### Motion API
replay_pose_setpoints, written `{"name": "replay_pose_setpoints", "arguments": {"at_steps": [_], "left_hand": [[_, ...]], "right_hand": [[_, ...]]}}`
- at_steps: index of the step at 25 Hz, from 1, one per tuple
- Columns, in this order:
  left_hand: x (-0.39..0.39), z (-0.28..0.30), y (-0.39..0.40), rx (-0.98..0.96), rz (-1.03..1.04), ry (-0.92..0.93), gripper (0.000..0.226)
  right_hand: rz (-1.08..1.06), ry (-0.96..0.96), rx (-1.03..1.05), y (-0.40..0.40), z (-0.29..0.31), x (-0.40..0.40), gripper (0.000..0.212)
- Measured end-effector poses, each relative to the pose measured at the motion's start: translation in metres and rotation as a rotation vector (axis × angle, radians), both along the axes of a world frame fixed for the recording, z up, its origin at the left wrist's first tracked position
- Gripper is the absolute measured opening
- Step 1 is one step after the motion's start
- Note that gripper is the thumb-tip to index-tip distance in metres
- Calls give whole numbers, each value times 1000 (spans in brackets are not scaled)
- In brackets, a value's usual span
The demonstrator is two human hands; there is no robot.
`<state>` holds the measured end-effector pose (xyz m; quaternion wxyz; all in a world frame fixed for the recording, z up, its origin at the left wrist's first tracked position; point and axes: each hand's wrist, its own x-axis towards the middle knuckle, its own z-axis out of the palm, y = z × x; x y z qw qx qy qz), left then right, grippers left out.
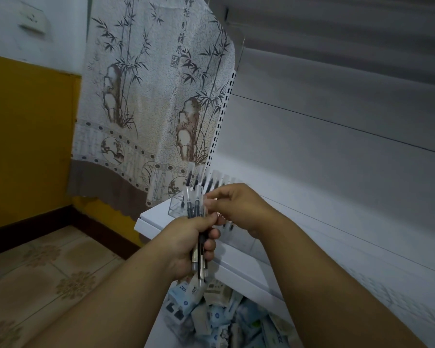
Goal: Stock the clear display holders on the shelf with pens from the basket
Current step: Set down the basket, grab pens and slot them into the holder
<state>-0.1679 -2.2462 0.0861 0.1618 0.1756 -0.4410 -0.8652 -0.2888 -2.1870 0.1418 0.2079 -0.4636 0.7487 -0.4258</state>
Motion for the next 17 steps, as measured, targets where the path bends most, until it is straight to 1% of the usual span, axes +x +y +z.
{"name": "replay_pose_setpoints", "arguments": {"at_steps": [2,3,5,7,9,12,13,14,15,16,17], "left_hand": [[3,0,3,-29,-2,-13,25],[4,0,4,-35,0,-10,27],[4,1,5,-19,31,14,28],[2,3,2,16,90,36,28],[0,4,-1,24,135,27,27],[-5,3,0,8,170,12,24],[-7,2,1,7,174,10,24],[-9,1,2,1,175,3,23],[-10,1,1,-9,180,-8,22],[-11,0,-1,-13,195,-22,21],[-12,-2,-3,-7,214,-33,21]], "right_hand": [[-10,-21,19,1,1,-4,5],[-8,-72,-3,2,1,-4,7],[-53,-168,-107,3,4,-4,6],[-167,-199,-237,5,8,-5,13],[-196,-169,-279,9,7,-8,22],[-124,-101,-195,16,1,-4,17],[-135,-82,-203,18,-1,-4,16],[-181,-77,-247,20,0,-5,17],[-275,-85,-334,23,1,-12,19],[-396,-95,-450,27,4,-21,21],[-523,-66,-565,33,7,-33,22]]}}
